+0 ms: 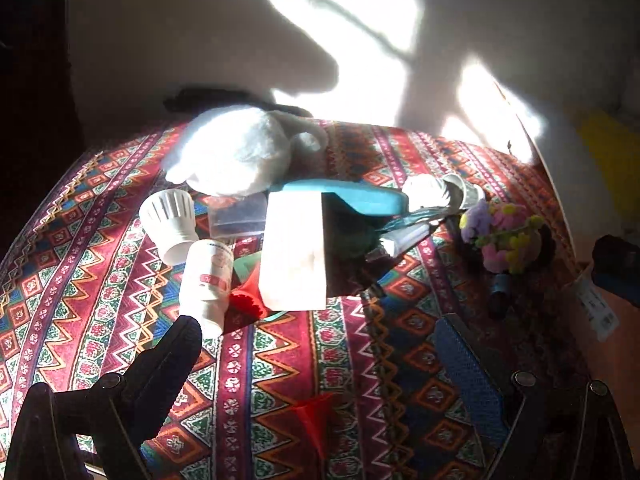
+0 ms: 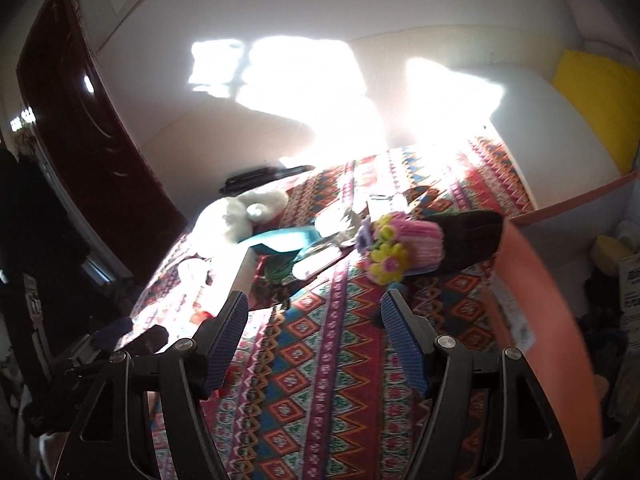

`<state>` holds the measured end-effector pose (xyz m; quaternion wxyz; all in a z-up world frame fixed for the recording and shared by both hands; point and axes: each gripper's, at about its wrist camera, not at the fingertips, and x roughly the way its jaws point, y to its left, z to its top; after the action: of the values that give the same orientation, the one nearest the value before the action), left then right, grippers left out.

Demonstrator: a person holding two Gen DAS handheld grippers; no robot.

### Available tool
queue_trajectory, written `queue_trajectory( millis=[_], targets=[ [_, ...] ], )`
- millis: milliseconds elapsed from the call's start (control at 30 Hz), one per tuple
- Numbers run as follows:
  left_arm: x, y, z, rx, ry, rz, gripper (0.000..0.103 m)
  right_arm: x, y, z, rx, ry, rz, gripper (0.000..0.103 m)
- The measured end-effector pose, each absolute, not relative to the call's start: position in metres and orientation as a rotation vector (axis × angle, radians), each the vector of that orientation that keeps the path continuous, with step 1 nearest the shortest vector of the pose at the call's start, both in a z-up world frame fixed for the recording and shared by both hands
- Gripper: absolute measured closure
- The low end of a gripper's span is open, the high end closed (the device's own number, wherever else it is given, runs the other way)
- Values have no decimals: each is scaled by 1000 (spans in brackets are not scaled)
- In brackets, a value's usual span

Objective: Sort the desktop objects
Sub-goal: 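Grasp the beige cardboard box with the right tool while the left tool grasps the white pill bottle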

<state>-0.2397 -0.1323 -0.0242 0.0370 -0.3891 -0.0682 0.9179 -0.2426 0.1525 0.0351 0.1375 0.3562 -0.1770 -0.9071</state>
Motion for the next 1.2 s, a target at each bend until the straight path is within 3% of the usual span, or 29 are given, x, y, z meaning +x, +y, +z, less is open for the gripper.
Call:
queue_trajectory(
  millis=[200, 533, 567, 633, 667, 900, 1200],
  targets=[
    [-279, -184, -87, -1386, -315, 2745, 7, -332, 99, -23, 1209, -830, -2226, 31],
    [-325, -194, -117, -1458, -199, 2724, 8, -421, 27, -94, 1355, -838, -2091, 34],
    [-327, -195, -119, -1454, -190, 2728, 13, -428, 23, -100, 1361, -843, -2093, 34],
    [-325, -193, -117, -1441, -143, 2731, 41, -442, 16, -113, 1370, -847, -2083, 37],
    [-322, -194, -114, -1442, -151, 2724, 61, -447, 13, -117, 1357, -840, -2064, 51],
    [-287, -217, -86, -1401, -315, 2732, 60, -433, 32, -87, 1270, -812, -2058, 63],
    [-220, -194, -18, -1166, -355, 2774, 60, -347, 65, 10, 1110, -641, -2171, 64]
  ],
)
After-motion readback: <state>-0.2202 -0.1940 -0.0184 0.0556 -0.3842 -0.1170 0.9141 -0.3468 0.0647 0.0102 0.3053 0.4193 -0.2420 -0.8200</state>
